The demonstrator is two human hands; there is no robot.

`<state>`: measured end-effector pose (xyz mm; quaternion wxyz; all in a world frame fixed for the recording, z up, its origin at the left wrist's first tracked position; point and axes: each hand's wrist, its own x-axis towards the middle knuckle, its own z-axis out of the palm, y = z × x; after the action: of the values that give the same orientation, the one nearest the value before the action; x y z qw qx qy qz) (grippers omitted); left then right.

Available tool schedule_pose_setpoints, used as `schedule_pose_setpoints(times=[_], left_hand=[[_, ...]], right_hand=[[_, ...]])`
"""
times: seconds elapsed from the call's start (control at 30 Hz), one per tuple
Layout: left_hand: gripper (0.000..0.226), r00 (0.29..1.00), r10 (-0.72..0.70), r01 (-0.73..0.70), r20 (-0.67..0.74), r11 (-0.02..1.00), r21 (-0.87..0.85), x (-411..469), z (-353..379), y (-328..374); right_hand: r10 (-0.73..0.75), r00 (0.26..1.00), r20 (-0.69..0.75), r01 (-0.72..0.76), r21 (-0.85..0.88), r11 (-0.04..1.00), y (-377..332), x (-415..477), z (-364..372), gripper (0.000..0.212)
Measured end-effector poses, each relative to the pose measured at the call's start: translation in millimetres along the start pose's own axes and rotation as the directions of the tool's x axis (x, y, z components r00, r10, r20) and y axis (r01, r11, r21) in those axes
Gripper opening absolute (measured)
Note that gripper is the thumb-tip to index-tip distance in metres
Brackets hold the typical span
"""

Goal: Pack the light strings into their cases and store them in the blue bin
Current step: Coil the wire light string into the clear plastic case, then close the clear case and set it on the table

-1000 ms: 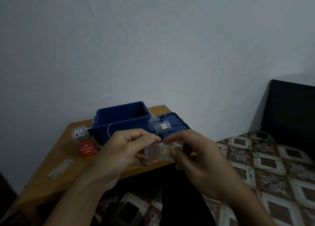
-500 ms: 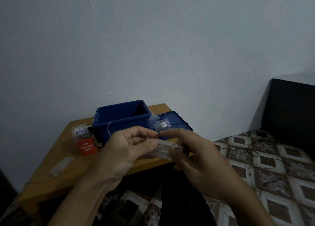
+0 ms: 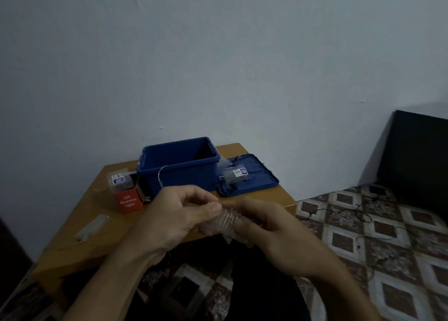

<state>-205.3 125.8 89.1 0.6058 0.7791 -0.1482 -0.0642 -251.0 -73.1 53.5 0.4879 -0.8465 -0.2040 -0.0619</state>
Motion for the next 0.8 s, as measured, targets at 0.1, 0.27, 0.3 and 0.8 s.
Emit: schedule_pose_setpoints(times=[0.1,0.27,0.3,0.8], left_hand=[[0.013,0.999,-0.035,0.035,0.013,0.999,-0.011,1.3,-5.0,-6.3],[0.013,0.997,-0.078,0.078,-0.008,0.997,0.026,7.7,-16.4,-20.6],[0.013,0.996,-0.085,0.085,-0.017,0.996,0.029,9.9,-18.4,-24.6],[0.05,0.896,-0.394,0.352,-0.204,0.911,-0.214,86.7,-32.3,-86.3]], right_hand=[[0.049,0.999,0.016,-0.051,0.152,0.987,2.7,6.6,7.6,0.025],[0.11,0.99,0.084,-0.133,0.348,0.928,14.7,21.5,21.4,0.021],[0.12,0.988,0.093,-0.147,0.376,0.915,17.8,25.2,25.0,0.02],[0.512,0.858,-0.031,-0.414,0.547,0.727,72.8,131.2,69.2,0.02]])
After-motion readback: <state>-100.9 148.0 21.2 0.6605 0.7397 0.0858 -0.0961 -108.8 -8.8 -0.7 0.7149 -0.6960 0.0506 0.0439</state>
